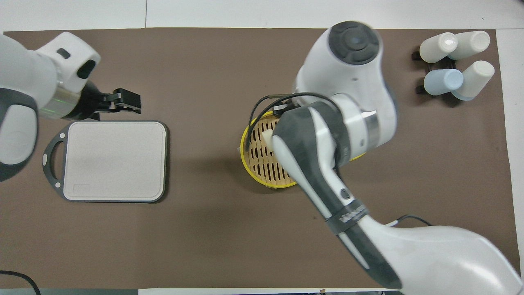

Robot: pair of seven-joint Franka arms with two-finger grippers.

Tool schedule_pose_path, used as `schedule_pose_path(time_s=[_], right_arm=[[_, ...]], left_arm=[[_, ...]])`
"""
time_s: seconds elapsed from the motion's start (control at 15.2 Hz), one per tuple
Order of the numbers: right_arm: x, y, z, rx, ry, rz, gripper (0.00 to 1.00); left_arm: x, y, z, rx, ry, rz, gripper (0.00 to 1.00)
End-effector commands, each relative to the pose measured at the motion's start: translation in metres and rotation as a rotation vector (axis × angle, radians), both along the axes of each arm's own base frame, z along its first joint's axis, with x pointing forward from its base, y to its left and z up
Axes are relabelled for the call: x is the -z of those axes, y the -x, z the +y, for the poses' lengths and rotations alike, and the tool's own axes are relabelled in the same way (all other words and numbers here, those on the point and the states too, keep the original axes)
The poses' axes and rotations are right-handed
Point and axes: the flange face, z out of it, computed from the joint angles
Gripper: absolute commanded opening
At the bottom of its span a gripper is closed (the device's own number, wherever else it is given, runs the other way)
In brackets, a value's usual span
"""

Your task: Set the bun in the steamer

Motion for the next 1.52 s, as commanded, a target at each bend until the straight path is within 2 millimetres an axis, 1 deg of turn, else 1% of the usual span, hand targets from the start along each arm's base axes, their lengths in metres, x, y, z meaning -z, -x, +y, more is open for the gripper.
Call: schedule_pose_path(time_s=[0.0, 0.07, 0.13, 0.2, 0.33, 0.4, 0.46, 0.53, 0.66, 0.79, 0.92, 0.99, 1.06, 1.12, 1.19, 1.25, 1.32, 1.39, 1.45], right_arm=[[0.009, -0.007, 0.031, 0.020, 0.006, -0.041, 0.00], [0.011, -0.006, 0.036, 0.012, 0.007, -0.059, 0.00], [0.017, 0.006, 0.053, -0.007, 0.012, -0.051, 0.00], [0.023, 0.013, 0.060, -0.014, 0.017, -0.039, 0.00], [0.028, 0.014, 0.062, 0.015, 0.011, -0.045, 0.00], [0.030, 0.023, 0.075, 0.015, 0.009, -0.043, 0.00], [0.044, 0.041, 0.103, 0.005, 0.024, -0.033, 0.00], [0.051, 0.042, 0.109, 0.018, 0.022, -0.042, 0.00], [0.054, 0.041, 0.108, 0.020, 0.023, -0.042, 0.00], [0.058, 0.046, 0.112, 0.018, 0.027, -0.033, 0.00], [0.065, 0.047, 0.108, 0.021, 0.035, -0.024, 0.00], [0.068, 0.046, 0.106, 0.019, 0.039, -0.022, 0.00], [0.068, 0.045, 0.104, 0.016, 0.040, -0.021, 0.00], [0.071, 0.045, 0.102, 0.018, 0.042, -0.019, 0.00], [0.072, 0.045, 0.102, 0.021, 0.036, -0.029, 0.00], [0.078, 0.046, 0.101, 0.024, 0.036, -0.027, 0.00], [0.078, 0.049, 0.100, 0.025, 0.036, -0.025, 0.00], [0.079, 0.049, 0.099, 0.026, 0.040, -0.022, 0.00], [0.078, 0.049, 0.100, 0.030, 0.038, -0.022, 0.00]], left_arm=[[-0.013, 0.001, 0.055, 0.071, -0.039, 0.036, 1.00], [-0.016, 0.003, 0.071, 0.077, -0.046, 0.051, 1.00], [-0.021, 0.004, 0.079, 0.073, -0.061, 0.063, 1.00], [-0.025, 0.006, 0.086, 0.066, -0.072, 0.079, 1.00], [-0.029, 0.013, 0.090, 0.060, -0.067, 0.107, 1.00], [-0.032, 0.017, 0.090, 0.062, -0.064, 0.119, 1.00], [-0.038, 0.022, 0.088, 0.066, -0.062, 0.119, 1.00], [-0.044, 0.026, 0.088, 0.067, -0.062, 0.115, 1.00], [-0.051, 0.031, 0.090, 0.066, -0.062, 0.110, 1.00], [-0.056, 0.036, 0.091, 0.067, -0.060, 0.112, 1.00], [-0.062, 0.043, 0.093, 0.077, -0.057, 0.104, 1.00], [-0.062, 0.044, 0.096, 0.090, -0.056, 0.104, 1.00], [-0.063, 0.048, 0.103, 0.088, -0.054, 0.102, 1.00], [-0.061, 0.053, 0.112, 0.092, -0.051, 0.109, 1.00], [-0.058, 0.055, 0.114, 0.098, -0.050, 0.113, 1.00], [-0.057, 0.055, 0.113, 0.103, -0.050, 0.112, 1.00], [-0.057, 0.054, 0.110, 0.105, -0.051, 0.108, 1.00], [-0.058, 0.053, 0.112, 0.101, -0.052, 0.104, 1.00], [-0.057, 0.052, 0.108, 0.105, -0.054, 0.101, 1.00]])
